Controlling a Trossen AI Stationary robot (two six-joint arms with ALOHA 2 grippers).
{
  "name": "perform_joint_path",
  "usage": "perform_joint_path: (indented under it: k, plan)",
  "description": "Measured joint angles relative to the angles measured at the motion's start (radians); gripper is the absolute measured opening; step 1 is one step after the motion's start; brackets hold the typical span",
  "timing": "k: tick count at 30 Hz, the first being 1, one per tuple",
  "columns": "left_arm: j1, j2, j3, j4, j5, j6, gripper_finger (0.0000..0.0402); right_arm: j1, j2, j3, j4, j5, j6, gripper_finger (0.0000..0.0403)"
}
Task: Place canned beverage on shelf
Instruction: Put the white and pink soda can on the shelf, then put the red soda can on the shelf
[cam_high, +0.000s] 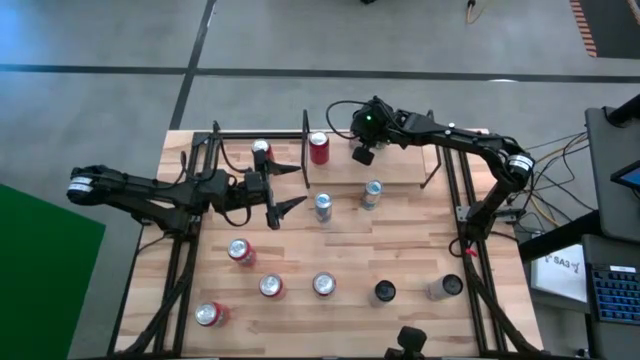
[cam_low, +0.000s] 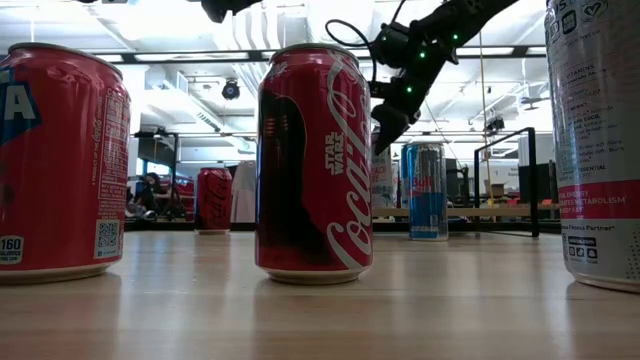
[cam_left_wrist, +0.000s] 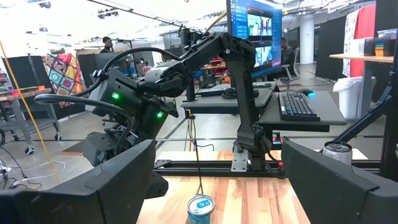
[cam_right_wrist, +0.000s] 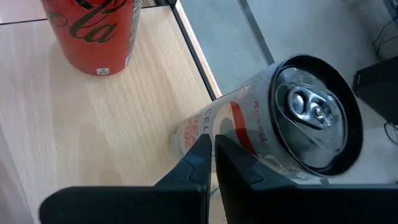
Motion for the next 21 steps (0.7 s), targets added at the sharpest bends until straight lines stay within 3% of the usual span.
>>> perform_joint_path:
  k: [10,21]
  plan:
    - [0.0,0.0,0.0,-0.008,0.0,-0.009,0.0333,0.082,-0.105,0.0,-0.023,-0.003,0.063,0.0012]
    - [-0.017,0.0,0.0,-0.014,0.018,-0.058,0.0333,0.26,-0.253,-0.002,-0.124,-0.009,0.197,0.0012]
